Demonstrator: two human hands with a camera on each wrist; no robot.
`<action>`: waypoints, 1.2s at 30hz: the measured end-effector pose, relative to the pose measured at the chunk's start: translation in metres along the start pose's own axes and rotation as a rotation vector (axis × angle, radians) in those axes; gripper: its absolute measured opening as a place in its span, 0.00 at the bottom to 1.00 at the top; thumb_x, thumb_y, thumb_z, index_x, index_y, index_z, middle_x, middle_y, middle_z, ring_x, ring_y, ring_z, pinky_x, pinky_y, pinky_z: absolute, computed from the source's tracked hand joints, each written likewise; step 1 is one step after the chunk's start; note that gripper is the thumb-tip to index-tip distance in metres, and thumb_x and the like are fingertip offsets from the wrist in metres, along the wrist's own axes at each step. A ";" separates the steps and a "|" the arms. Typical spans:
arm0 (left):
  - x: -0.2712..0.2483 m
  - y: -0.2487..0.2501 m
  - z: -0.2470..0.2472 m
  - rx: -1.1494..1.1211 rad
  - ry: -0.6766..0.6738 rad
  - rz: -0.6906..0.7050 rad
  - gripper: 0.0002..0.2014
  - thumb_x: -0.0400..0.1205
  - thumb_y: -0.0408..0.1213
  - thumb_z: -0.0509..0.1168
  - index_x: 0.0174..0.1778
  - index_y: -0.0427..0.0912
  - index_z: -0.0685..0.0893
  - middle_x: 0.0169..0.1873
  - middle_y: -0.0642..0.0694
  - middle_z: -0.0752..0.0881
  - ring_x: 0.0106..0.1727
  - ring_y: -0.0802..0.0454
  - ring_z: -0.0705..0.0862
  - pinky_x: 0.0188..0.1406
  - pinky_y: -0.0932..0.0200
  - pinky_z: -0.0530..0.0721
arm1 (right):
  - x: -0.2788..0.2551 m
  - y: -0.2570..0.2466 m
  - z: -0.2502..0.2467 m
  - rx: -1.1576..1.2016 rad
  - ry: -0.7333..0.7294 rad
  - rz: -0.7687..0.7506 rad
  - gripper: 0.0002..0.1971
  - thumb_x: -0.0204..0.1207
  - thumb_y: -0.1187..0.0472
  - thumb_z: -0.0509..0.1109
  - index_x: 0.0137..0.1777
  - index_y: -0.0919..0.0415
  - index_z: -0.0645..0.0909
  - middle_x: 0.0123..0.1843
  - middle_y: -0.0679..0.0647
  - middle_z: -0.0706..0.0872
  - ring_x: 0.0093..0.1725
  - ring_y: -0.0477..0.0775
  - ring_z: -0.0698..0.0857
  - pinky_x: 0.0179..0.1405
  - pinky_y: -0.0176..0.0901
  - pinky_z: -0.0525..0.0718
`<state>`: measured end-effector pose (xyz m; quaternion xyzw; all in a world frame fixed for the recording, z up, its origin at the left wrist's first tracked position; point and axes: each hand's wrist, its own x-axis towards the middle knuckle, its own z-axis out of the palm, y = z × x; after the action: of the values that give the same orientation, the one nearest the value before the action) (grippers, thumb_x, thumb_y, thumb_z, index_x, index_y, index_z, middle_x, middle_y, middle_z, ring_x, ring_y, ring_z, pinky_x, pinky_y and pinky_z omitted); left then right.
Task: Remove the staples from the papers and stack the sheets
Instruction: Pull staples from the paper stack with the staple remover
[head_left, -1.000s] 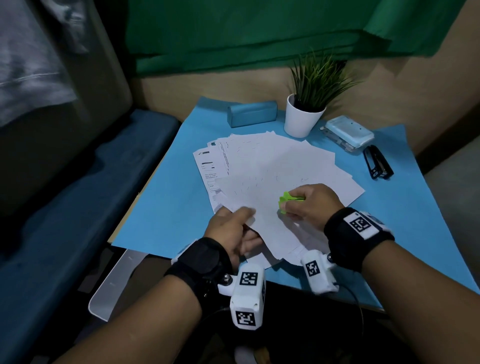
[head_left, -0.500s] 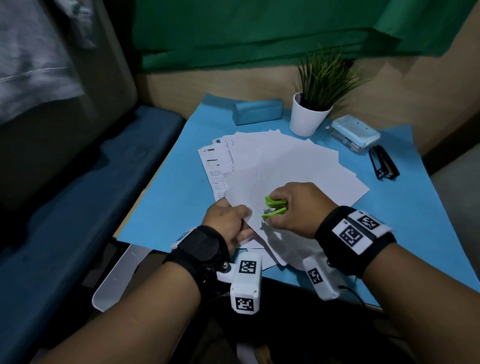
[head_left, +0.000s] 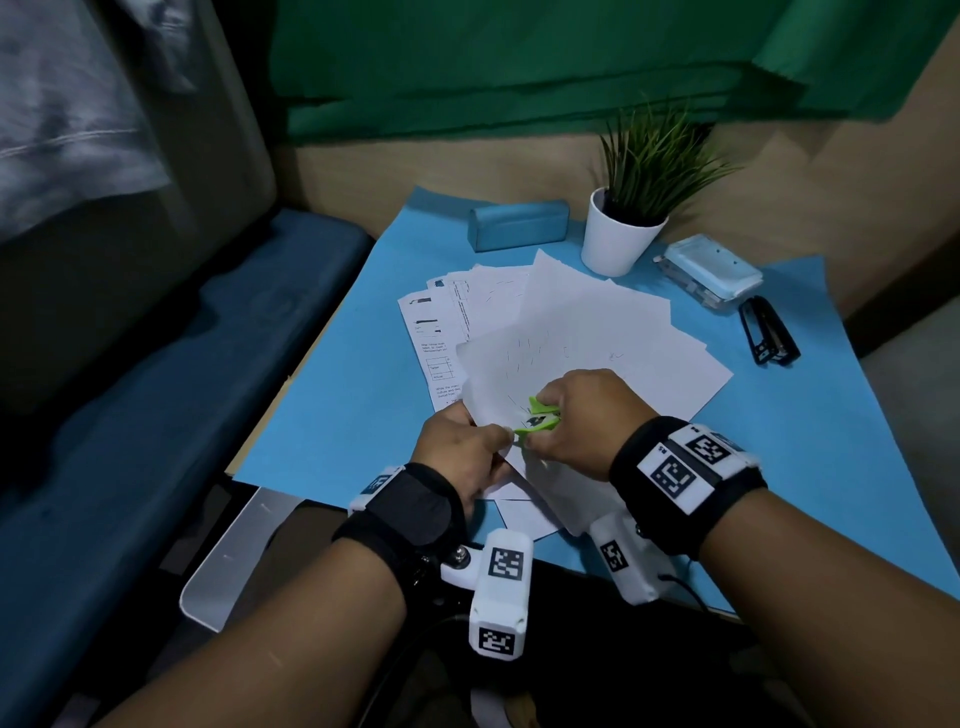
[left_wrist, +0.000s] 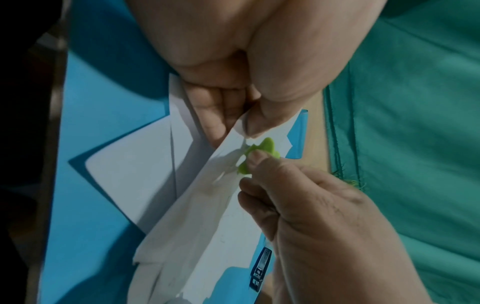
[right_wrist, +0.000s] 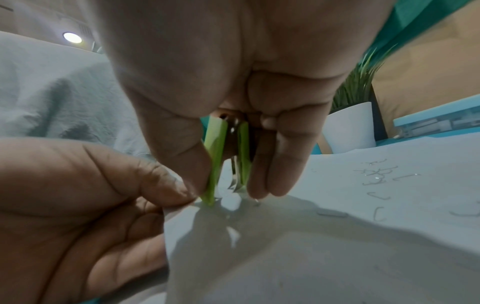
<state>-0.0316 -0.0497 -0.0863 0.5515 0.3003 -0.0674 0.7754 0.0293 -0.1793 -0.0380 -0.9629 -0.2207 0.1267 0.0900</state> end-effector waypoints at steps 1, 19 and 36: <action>0.000 0.000 0.000 0.005 -0.002 0.002 0.11 0.79 0.16 0.63 0.44 0.35 0.85 0.28 0.38 0.78 0.24 0.48 0.71 0.19 0.62 0.74 | 0.001 0.000 0.000 0.005 -0.004 0.006 0.15 0.70 0.45 0.75 0.35 0.52 0.75 0.31 0.45 0.73 0.40 0.52 0.75 0.31 0.38 0.66; -0.007 0.003 0.003 -0.040 -0.006 -0.022 0.11 0.79 0.15 0.61 0.51 0.29 0.84 0.29 0.34 0.82 0.19 0.47 0.74 0.16 0.64 0.71 | 0.003 0.015 0.008 0.268 -0.023 0.062 0.12 0.67 0.48 0.80 0.44 0.55 0.89 0.37 0.48 0.86 0.40 0.51 0.83 0.37 0.39 0.77; -0.003 0.011 -0.001 -0.105 0.003 -0.115 0.07 0.81 0.29 0.67 0.54 0.34 0.81 0.22 0.42 0.80 0.22 0.47 0.75 0.23 0.61 0.82 | 0.001 0.035 0.012 0.520 -0.024 0.167 0.17 0.59 0.48 0.82 0.47 0.54 0.90 0.42 0.50 0.91 0.45 0.53 0.88 0.53 0.49 0.87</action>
<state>-0.0295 -0.0458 -0.0762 0.4919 0.3357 -0.0954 0.7977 0.0405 -0.2083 -0.0572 -0.9208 -0.1016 0.1976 0.3206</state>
